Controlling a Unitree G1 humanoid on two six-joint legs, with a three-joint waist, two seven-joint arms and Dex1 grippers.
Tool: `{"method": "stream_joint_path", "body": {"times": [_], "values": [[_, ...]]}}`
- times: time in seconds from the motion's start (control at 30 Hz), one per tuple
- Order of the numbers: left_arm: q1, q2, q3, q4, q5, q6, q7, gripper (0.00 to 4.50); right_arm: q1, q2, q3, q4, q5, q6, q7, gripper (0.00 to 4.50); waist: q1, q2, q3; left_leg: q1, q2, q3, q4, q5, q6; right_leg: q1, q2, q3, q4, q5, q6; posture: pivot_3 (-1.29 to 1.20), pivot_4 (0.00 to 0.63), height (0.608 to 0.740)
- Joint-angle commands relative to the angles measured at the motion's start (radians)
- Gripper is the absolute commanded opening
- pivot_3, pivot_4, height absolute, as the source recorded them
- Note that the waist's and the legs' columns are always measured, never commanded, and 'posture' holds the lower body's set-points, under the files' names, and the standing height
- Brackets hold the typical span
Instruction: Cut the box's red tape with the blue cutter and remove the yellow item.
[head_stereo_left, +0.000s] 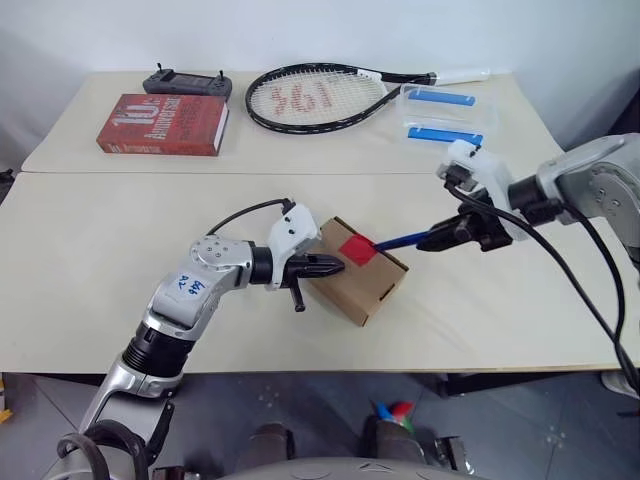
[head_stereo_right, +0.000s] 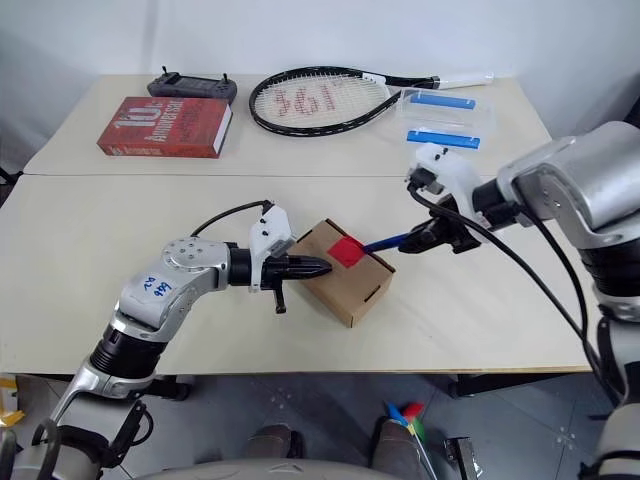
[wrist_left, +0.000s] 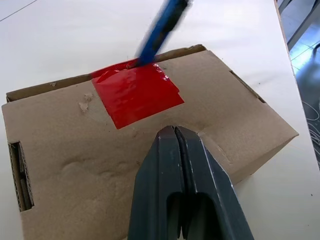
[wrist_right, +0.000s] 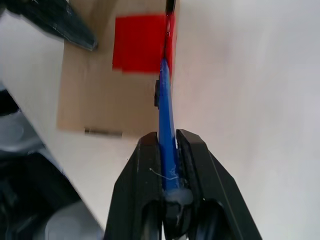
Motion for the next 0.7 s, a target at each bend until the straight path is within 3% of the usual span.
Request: {"method": "stream_joint_path", "body": {"times": [0.03,0.13,0.23,0.47,0.57,0.7], "values": [[0.034,0.003,-0.026,0.024,0.027,0.043,0.025,0.03,0.018,-0.049,-0.031,-0.074,0.052,0.034,0.037,0.18,-0.002,0.0,0.0,0.0,0.0,0.0,0.0,0.0,0.0,0.0,0.0,0.0,0.0,0.0,0.0,0.0,0.15,0.74],[0.037,0.004,-0.025,0.02,0.025,0.047,0.027,0.03,0.036,-0.085,-0.069,-0.1,0.073,0.058,0.04,0.18,-0.001,0.0,0.0,0.001,0.0,0.0,0.0,0.0,0.0,0.0,0.0,0.0,0.0,0.0,0.0,0.0,0.15,0.74],[0.035,0.003,-0.026,0.022,0.025,0.042,0.022,0.03,0.047,-0.084,-0.193,-0.087,0.115,0.084,0.04,0.18,0.0,0.0,0.0,0.0,0.0,0.0,0.0,0.0,0.0,0.0,0.0,0.0,0.0,0.0,0.0,0.0,0.15,0.74],[0.027,0.008,0.014,0.023,-0.011,0.021,-0.011,0.03,0.101,-0.161,-0.345,-0.01,0.102,0.019,0.025,0.18,0.001,0.0,0.0,0.0,0.0,0.0,0.0,0.0,0.0,0.0,0.0,0.0,0.0,0.0,0.0,0.0,0.15,0.74],[0.019,0.013,0.054,0.024,-0.05,-0.012,-0.057,0.03,0.191,-0.2,-0.442,0.04,0.09,-0.077,0.034,0.18,-0.001,0.0,0.0,0.0,0.0,0.0,-0.001,0.0,0.0,0.0,0.0,0.0,-0.001,0.0,0.0,0.0,0.15,0.74],[0.019,0.04,0.154,0.03,-0.12,-0.144,-0.17,0.03,0.474,-0.164,-0.651,0.145,0.005,-0.372,0.005,0.18,-0.001,-0.001,0.001,-0.001,0.0,0.001,-0.001,0.0,0.0,0.0,0.0,-0.001,-0.002,0.0,0.0,0.0,0.15,0.74]]}}
